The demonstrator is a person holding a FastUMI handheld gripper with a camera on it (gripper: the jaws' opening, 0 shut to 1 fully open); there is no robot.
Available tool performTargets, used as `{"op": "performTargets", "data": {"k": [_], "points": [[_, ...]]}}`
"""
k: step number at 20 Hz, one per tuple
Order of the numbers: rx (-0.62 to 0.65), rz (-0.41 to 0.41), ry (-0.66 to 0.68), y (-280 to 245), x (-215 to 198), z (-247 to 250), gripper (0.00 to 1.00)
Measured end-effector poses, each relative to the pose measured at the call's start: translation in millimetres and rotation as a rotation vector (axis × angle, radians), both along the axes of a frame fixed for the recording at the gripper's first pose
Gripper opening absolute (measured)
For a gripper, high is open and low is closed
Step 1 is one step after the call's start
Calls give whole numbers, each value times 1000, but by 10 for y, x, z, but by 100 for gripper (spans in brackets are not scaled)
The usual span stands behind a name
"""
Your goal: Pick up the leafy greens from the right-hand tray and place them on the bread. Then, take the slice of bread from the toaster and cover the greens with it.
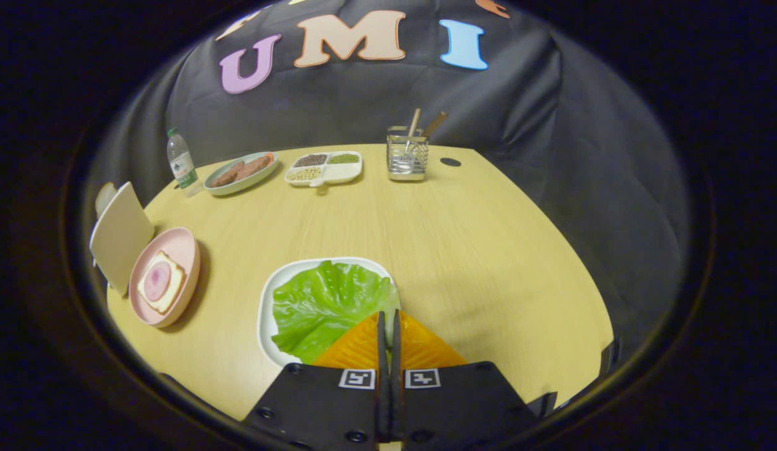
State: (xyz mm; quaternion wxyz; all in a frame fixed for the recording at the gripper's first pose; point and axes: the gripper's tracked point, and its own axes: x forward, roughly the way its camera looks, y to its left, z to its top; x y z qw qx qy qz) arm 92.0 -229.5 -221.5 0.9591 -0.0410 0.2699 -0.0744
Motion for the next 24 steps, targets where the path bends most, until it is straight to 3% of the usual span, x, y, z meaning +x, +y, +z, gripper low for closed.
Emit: {"op": "performTargets", "data": {"k": [15, 24], "points": [[4, 78, -173, 559, -45, 961, 3], [93, 177, -236, 1493, -189, 1401, 3]]}}
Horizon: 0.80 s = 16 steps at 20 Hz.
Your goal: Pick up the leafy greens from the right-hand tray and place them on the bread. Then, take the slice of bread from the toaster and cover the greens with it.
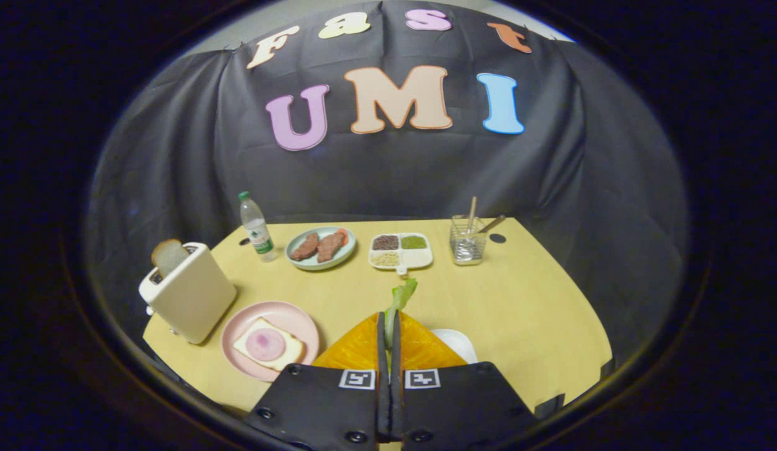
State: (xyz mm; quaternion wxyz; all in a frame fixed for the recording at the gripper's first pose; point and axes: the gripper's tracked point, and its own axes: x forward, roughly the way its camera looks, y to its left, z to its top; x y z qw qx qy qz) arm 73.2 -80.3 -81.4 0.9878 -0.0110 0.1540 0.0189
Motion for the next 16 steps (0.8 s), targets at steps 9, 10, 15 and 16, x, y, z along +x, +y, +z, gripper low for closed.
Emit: {"op": "performTargets", "data": {"k": [9, 10, 15, 16], "points": [[134, 162, 31, 1339, 8, -110, 3], [149, 173, 43, 1442, 16, -159, 3], [193, 215, 125, 1847, 25, -536, 3], [210, 223, 140, 1915, 26, -581, 3]]}}
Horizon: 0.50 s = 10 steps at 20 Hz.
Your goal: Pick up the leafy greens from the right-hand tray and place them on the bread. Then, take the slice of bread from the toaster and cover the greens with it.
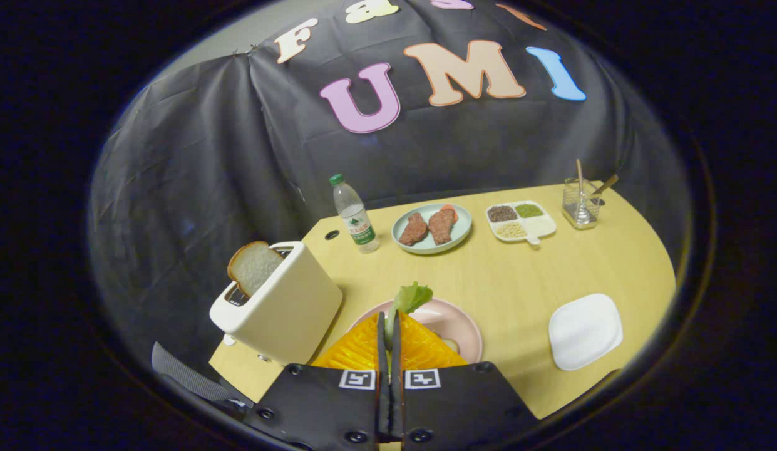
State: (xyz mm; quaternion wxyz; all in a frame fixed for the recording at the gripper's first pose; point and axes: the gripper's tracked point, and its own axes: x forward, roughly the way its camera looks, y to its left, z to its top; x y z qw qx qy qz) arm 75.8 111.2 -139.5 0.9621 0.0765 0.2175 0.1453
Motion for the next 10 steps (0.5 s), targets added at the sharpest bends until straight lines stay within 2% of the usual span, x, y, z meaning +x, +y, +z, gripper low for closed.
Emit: {"op": "performTargets", "data": {"k": [4, 10], "points": [[-3, 19, 44, 98, 37, -204, 3], [-119, -52, 149, -309, 108, -709, 3]]}}
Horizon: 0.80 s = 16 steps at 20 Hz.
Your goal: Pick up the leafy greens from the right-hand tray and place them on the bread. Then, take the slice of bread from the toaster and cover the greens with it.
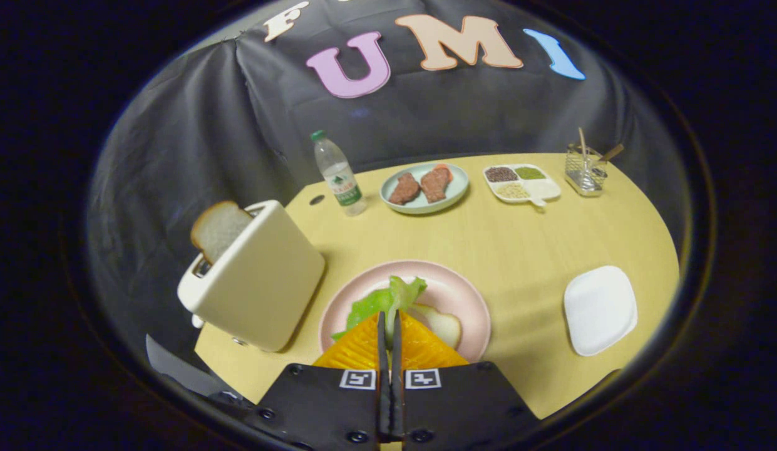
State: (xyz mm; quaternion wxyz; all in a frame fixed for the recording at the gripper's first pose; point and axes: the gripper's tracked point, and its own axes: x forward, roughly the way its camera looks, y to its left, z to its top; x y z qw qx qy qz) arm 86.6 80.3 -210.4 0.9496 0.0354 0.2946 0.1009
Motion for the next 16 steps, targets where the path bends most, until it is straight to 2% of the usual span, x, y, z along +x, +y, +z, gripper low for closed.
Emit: {"op": "performTargets", "data": {"k": [4, 7, 15, 16], "points": [[-39, -43, 65, -253, 13, -270, 3], [-69, -35, 87, -318, -1, -367, 9], [-124, -70, 78, -471, -79, -310, 96], [-129, -82, 78, -483, -98, -274, 98]]}}
